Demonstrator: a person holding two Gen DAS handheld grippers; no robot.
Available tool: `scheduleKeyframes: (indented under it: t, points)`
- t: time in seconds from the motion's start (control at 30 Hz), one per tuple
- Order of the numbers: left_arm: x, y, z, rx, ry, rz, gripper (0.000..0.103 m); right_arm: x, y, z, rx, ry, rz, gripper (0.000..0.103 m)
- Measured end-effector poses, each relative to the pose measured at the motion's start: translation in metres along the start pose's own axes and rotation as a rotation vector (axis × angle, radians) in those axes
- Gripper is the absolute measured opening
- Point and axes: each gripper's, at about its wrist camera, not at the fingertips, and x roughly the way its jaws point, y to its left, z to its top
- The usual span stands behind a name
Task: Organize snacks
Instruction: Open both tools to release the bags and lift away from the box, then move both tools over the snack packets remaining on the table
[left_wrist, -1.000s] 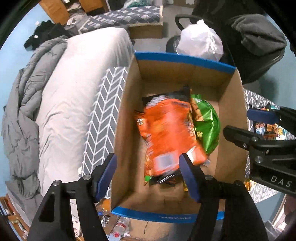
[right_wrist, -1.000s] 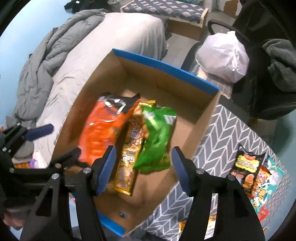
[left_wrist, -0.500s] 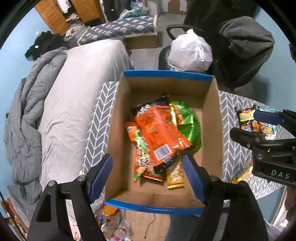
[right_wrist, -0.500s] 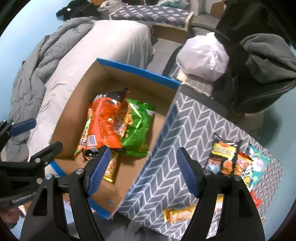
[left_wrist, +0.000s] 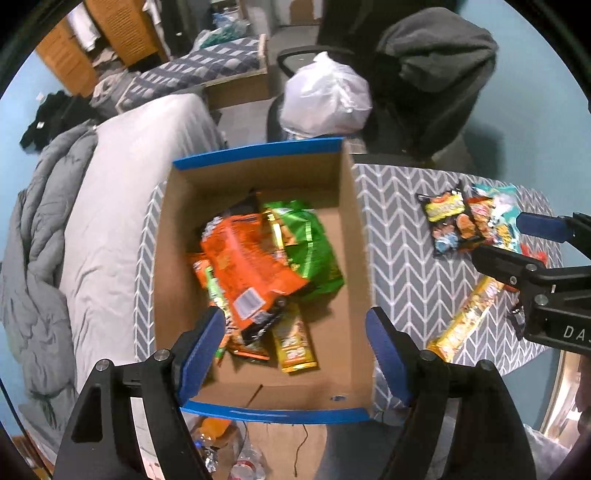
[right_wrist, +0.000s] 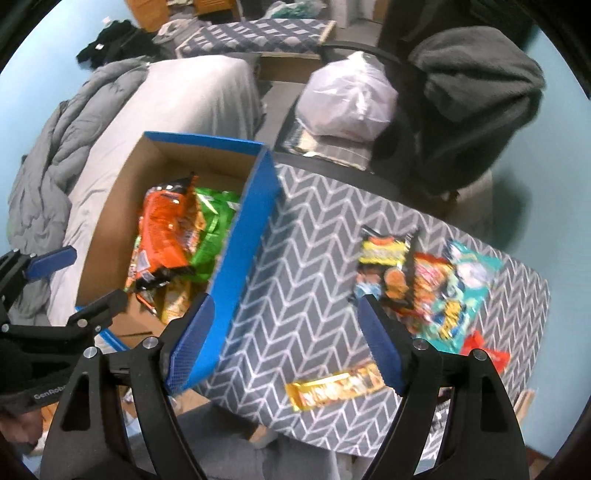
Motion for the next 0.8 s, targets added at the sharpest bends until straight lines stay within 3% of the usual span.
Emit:
scheduleKeyframes:
  t: [0.8]
  points:
    - [0.017, -0.131, 0.019, 0.313, 0.018, -0.095, 0.080, -0.016, -0.136, -0.099, 0.373, 0.053, -0.081, 0.080]
